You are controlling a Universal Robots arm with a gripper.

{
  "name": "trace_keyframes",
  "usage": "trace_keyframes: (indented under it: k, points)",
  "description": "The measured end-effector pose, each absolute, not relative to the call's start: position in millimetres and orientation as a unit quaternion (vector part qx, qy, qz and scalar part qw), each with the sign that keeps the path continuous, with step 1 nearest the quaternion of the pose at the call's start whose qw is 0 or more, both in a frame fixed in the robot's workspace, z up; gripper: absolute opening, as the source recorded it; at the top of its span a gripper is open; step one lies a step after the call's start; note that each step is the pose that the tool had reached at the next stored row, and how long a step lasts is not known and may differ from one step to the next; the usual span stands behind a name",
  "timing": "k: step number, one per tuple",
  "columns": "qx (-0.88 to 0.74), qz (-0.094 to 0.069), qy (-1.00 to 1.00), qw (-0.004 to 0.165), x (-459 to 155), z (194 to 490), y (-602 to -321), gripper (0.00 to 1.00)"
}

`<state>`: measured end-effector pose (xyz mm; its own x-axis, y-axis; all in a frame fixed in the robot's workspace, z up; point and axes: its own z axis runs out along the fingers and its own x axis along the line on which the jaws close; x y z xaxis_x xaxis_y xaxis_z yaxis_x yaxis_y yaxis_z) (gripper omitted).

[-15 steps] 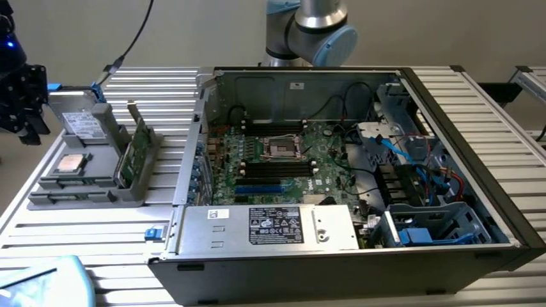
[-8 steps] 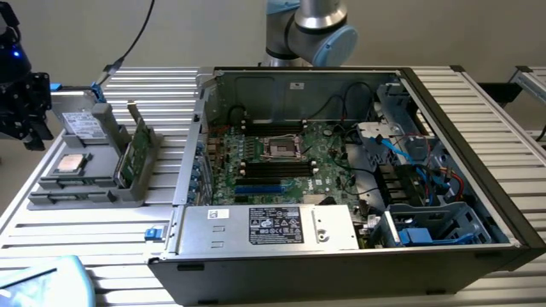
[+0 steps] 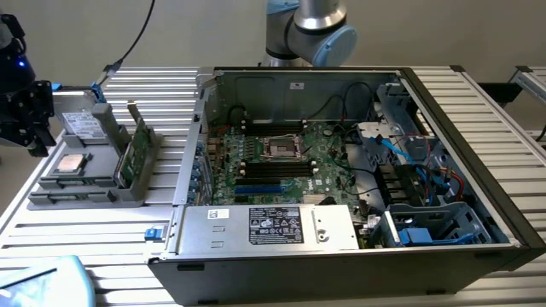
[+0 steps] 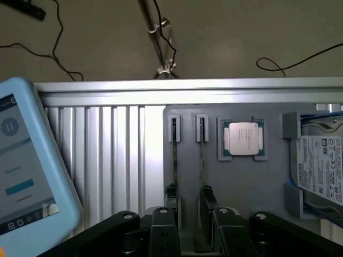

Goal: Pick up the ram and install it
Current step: 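Pick up the ram and move it above insertion slot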

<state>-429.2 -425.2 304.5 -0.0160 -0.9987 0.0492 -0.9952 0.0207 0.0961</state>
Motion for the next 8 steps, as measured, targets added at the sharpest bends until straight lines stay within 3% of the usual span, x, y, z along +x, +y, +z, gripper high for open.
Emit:
trace_keyframes:
  k: [8]
  points:
    - [0.702, -0.010, -0.711, 0.040, -434.1, 296.0, -426.3, 0.31]
